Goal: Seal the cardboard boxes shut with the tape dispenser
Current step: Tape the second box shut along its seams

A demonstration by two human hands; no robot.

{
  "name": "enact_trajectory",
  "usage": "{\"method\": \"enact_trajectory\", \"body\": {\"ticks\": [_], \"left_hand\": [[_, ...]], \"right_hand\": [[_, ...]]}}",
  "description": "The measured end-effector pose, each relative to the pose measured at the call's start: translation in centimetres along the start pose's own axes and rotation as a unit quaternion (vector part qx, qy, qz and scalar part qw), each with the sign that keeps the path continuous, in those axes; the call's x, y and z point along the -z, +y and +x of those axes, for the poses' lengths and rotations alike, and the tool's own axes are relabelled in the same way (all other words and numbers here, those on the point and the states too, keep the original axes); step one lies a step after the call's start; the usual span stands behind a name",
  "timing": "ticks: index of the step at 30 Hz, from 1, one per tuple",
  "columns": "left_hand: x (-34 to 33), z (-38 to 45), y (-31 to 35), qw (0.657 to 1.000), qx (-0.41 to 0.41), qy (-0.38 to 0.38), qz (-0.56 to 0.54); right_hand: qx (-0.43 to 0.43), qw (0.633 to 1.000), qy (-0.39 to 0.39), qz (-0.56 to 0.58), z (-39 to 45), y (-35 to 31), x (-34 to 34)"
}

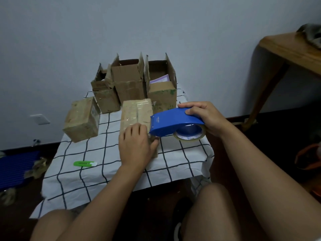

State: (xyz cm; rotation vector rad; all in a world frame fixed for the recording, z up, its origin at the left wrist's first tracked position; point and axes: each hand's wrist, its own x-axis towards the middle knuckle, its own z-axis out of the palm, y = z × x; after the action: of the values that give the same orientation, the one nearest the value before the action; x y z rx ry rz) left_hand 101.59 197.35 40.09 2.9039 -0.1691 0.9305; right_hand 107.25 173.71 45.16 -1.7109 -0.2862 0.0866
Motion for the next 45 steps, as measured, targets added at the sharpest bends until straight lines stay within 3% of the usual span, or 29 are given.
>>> {"method": "enact_trajectory", "body": {"ticks": [13, 18, 26, 34, 42, 43, 45], "left_hand": [[-0.9, -0.5, -1.2, 0.999, -0.021, 0.009, -0.034], [-0.5, -0.6, -0.7, 0.999, -0.030, 0.002, -0.037], [0.5, -0.7, -1.8, 0.994, -0.088, -0.063, -0.011], [1.1, -0.4, -2.6, 0.989, -0.063, -0.128, -0.036], [1.8, -0.2, -2.8, 0.986, -0.072, -0.145, -0.043], [1.9, -0.2, -2.8, 0.985, -0.076, -0.152, -0.039], [1.9, -0.2, -3.1, 0.983, -0.078, -0.162, -0.033]], "right_hand": [[0.003, 1.000, 0.015, 0.021, -1.2, 0.8, 1.9], [0.007, 1.000, 0.005, -0.021, -1.4, 0.4, 2.2], [0.028, 0.988, -0.043, -0.145, -0.4, -1.8, 1.4], [0.022, 0.978, -0.071, -0.196, 1.1, -3.5, 1.2], [0.031, 0.952, -0.095, -0.289, 2.3, -7.0, -0.8], [0.026, 0.942, -0.095, -0.321, 2.4, -6.9, -1.1], [0.005, 0.883, -0.111, -0.457, 2.0, -5.6, -1.5]]}}
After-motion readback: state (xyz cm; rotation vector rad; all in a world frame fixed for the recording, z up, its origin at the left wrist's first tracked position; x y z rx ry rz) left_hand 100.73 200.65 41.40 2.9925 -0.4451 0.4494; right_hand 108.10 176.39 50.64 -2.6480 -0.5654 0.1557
